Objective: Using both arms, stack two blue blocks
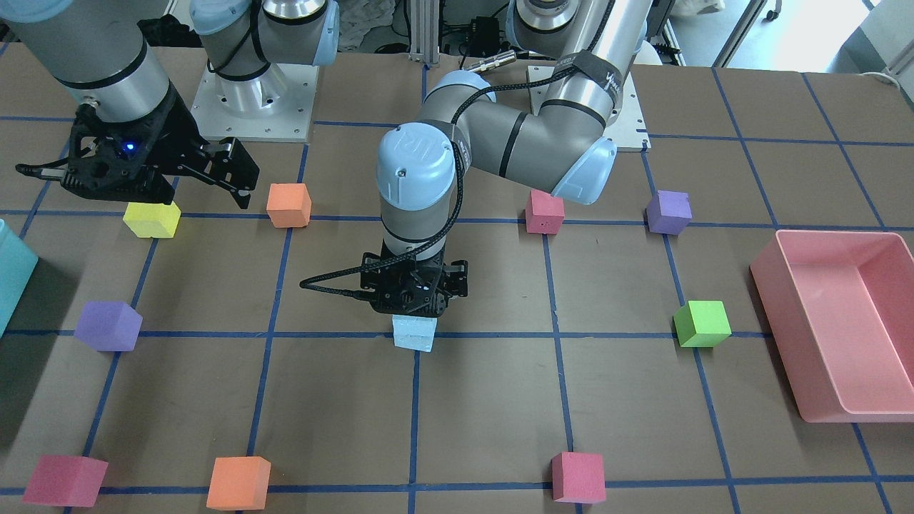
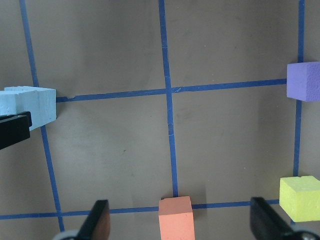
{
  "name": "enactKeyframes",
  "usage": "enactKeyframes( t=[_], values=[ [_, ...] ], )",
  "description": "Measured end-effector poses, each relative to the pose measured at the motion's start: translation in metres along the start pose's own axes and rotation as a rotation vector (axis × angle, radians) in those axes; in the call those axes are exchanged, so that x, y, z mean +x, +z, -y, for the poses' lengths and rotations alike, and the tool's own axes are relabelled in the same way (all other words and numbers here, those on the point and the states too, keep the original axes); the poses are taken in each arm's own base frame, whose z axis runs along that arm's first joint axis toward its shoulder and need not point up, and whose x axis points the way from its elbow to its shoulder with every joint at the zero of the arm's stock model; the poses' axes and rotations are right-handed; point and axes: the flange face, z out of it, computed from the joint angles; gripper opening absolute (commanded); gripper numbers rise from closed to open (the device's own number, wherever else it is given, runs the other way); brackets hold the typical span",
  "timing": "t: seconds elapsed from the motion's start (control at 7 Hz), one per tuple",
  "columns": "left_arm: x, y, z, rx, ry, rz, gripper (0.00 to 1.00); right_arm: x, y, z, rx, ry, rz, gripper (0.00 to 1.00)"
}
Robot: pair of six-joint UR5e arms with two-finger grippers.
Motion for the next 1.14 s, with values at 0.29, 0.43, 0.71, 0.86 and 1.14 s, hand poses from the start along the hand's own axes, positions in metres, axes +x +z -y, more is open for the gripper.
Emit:
enactKeyframes(
  t=[0.29,0.43,0.71,0.86,1.14],
  values=[
    [-0.039,-0.032,0.011,0.027,-0.039,-0.009,1.00,0.000,-0.001,0.001,0.006,-0.001,-0.001,1.00],
    [-0.073,-0.057,0.016,0.037,-0.020,-0.008,1.00,0.000,-0.001,0.001,0.008,-0.001,-0.001,1.00],
    [-0.149,-0.128,0.005,0.039,0.029,0.005,1.00,0.000,0.000,0.001,0.005,0.001,0.000,1.00],
    [-0.188,-0.164,-0.010,0.039,0.045,0.013,1.00,0.001,0.000,0.001,0.003,0.002,0.000,1.00],
    [-0.232,-0.226,-0.049,0.070,0.040,0.029,1.00,0.000,0.001,0.000,0.001,0.002,-0.001,1.00]
  ],
)
